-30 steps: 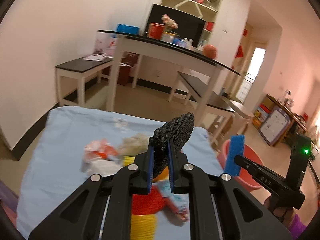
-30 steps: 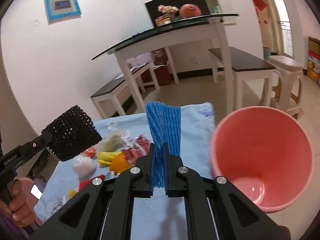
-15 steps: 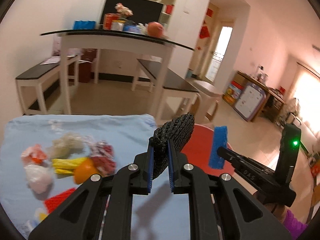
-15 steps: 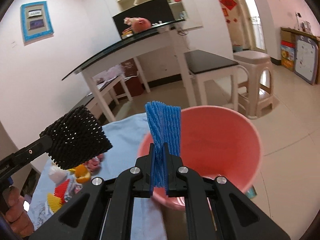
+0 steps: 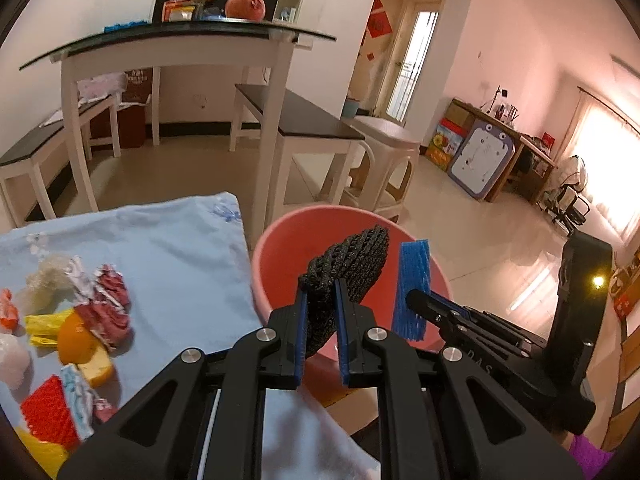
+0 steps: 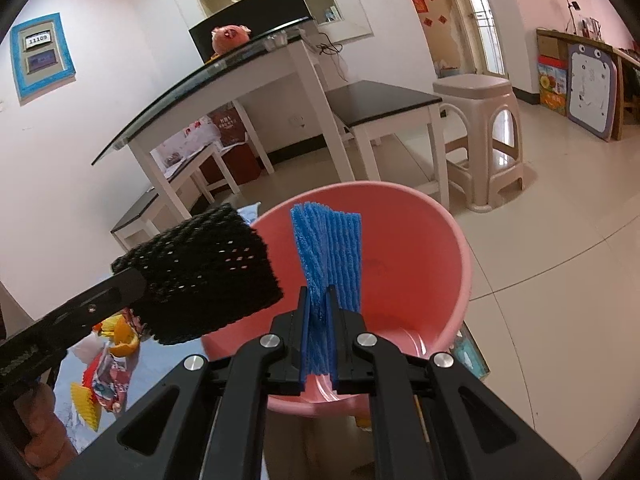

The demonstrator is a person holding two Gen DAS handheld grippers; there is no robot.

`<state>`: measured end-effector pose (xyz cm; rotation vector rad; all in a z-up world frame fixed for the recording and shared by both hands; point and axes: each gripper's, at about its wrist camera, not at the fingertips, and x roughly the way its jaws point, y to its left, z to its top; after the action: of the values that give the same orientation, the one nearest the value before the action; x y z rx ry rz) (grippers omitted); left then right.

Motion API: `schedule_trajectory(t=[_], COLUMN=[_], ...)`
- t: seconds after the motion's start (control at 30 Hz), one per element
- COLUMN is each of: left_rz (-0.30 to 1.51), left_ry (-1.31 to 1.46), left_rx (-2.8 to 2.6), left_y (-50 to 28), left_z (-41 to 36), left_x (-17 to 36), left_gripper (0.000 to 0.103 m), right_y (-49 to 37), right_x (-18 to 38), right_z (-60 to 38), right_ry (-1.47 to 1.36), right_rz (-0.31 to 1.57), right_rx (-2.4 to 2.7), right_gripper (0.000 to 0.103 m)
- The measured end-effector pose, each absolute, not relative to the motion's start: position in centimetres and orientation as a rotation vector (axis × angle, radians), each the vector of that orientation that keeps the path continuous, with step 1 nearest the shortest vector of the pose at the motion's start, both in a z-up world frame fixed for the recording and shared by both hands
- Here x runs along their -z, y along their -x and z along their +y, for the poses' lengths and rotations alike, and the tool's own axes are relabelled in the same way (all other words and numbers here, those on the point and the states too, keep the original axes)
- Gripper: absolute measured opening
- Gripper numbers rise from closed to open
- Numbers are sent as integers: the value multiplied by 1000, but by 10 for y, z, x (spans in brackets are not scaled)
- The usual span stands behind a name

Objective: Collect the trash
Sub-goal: 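Carry both nets over the pink bucket and open both tools to drop them, then move both tools back over the table toward the yellow foam net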

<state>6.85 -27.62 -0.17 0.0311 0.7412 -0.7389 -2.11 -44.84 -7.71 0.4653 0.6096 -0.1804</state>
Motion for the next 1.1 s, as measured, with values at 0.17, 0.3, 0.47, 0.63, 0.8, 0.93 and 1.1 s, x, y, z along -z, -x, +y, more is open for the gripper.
schedule_trajectory(t=[0.17,0.3,0.47,0.63,0.8,0.93,1.1], left_rz=[730,753,760,748,742,733,708], left_ry=[-56,-64,-49,-35,-17,0,-5], left_rx=[739,751,751,760,750,731,701], left_y=[-73,-76,-77,-74,-71,-65,-54], left_z=[-290,-295,-292,-288,-280,-270,-251], left_x=[7,11,12,7,2,-2,-7], left_gripper=[13,16,38,42,42,42,42], right_y=[19,16,15,15,20,25,27], right_x=[83,84,83,81,77,70,60], right_z=[-455,-458,-457,-456,-452,-442,-414], right_ry=[-466,-481,-470,-461,-457,-444,-392], right_rz=[621,633,624,620,612,600,595], right_rx=[197,207,214,220,218,188,134], right_gripper=[8,28,41,43,44,44,44])
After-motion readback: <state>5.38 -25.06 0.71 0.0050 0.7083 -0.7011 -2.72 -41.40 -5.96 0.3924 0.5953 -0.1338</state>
